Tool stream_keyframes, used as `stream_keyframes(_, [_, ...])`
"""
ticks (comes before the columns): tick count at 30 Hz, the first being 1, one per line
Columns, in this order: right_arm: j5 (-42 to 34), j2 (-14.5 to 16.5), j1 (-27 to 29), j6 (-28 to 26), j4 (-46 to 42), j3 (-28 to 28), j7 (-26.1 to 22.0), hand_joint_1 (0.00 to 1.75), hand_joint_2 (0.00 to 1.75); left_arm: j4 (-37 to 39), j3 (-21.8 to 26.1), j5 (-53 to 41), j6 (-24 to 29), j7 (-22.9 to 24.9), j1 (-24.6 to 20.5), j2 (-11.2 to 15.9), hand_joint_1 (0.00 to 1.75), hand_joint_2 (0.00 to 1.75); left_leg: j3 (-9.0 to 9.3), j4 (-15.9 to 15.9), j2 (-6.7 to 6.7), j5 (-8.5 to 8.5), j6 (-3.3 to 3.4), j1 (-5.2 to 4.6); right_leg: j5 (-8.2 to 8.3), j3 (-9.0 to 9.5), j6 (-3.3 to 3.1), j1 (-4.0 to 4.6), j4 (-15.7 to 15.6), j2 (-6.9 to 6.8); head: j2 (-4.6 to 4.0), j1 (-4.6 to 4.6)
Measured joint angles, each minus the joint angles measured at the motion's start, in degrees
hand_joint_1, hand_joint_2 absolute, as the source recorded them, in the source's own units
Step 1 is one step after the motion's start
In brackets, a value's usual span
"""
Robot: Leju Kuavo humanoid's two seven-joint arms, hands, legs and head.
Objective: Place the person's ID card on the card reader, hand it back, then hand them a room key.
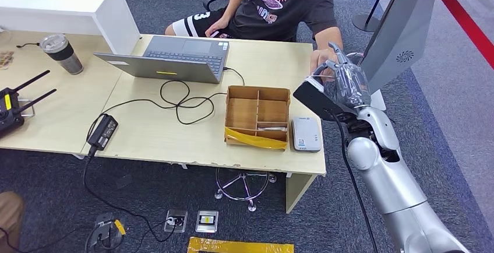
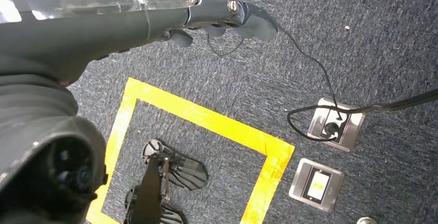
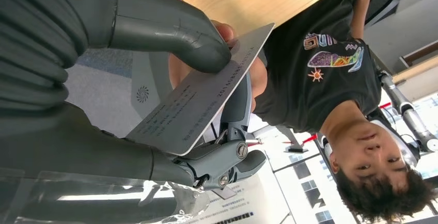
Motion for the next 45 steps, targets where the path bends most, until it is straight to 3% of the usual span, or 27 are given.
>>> stream_keyframes(4, [0.0, 0.0, 0.0, 0.0, 0.0, 0.0, 0.0, 1.62, 1.75, 0.0, 0.0, 0.0, 0.0, 0.0, 0.0, 0.0, 0.0, 0.0, 0.0, 0.0, 0.0, 0.0, 0.0, 0.0, 0.0, 0.0, 0.0, 0.0, 0.0, 0.0, 0.0, 0.0])
stream_keyframes(8, [0.0, 0.0, 0.0, -0.3, -0.1, 0.0, -0.2, 1.75, 1.75, 0.0, 0.0, 0.0, 0.1, 0.0, 0.0, 0.0, 0.0, 0.0, 0.0, 0.0, 0.01, 0.0, 0.0, 0.0, 0.0, 0.0, 0.0, 0.0, 0.0, 0.0, 0.0, 0.0])
stream_keyframes(20, [-0.1, 0.0, 0.1, -1.3, -0.1, -0.8, -0.8, 1.75, 1.75, 0.0, -0.2, 0.0, 0.5, 0.0, 0.1, 0.0, 0.0, 0.0, 0.01, 0.0, 0.02, 0.0, 0.0, 0.0, 0.0, -0.01, 0.0, 0.0, 0.0, 0.01, 0.0, 0.0])
stream_keyframes(25, [0.2, -0.3, 1.0, -5.4, 0.4, -1.8, -0.3, 1.75, 1.75, 0.0, -0.5, -0.1, 0.6, 0.0, 0.1, 0.0, 0.0, 0.0, 0.0, 0.0, 0.03, 0.0, 0.0, 0.0, 0.0, -0.04, 0.0, 0.0, 0.0, 0.02, 0.0, 0.0])
stream_keyframes(34, [-4.7, -2.3, 2.0, -14.7, 10.2, -6.9, -3.4, 1.75, 1.75, 0.0, -0.9, 0.0, 1.0, 0.0, 0.1, 0.1, 0.0, 0.0, -0.01, 0.0, 0.05, -0.01, 0.0, -0.03, 0.0, -0.04, 0.0, -0.03, 0.0, 0.02, 0.0, 0.0])
stream_keyframes(45, [-6.9, -3.0, 2.5, -15.7, 18.1, -10.7, -3.3, 1.75, 1.75, 0.0, -1.0, 0.3, 1.2, 0.0, 0.0, 0.2, 0.0, 0.0, -0.03, 0.0, 0.07, -0.01, 0.0, 0.0, 0.0, -0.08, 0.0, 0.0, 0.0, 0.03, 0.0, 0.0])
